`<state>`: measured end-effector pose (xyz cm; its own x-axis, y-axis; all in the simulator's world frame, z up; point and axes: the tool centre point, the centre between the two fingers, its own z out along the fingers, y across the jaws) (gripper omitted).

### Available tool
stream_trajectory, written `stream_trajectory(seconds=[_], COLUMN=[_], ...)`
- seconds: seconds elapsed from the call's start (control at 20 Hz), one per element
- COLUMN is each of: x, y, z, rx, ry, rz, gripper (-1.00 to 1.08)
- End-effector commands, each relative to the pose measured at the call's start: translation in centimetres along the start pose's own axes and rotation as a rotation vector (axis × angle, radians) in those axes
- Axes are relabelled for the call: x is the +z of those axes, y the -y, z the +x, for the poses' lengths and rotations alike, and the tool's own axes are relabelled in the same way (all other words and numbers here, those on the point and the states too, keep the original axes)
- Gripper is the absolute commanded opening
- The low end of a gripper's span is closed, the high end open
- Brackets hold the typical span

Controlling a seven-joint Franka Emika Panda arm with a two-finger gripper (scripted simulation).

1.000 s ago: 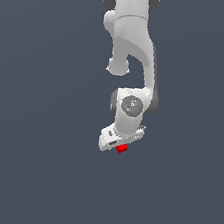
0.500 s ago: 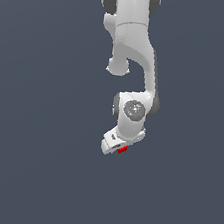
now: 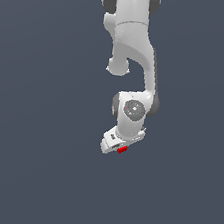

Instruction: Pick up the red cube and move it to a goal position.

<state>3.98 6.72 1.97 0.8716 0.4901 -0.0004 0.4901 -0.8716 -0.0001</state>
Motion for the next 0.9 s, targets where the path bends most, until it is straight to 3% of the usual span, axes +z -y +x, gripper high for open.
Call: stream_trajectory(seconds=[0.0, 0.45, 0.85], x=[0.0, -1.6, -7.3], y=[0.0, -0.3, -1.2], z=[0.0, -0.1, -0.5], rx=[0.000, 0.000, 0.000], ry=[0.000, 0.000, 0.000], rz=[0.000, 0.000, 0.000], gripper=[-1.00, -1.00, -1.00])
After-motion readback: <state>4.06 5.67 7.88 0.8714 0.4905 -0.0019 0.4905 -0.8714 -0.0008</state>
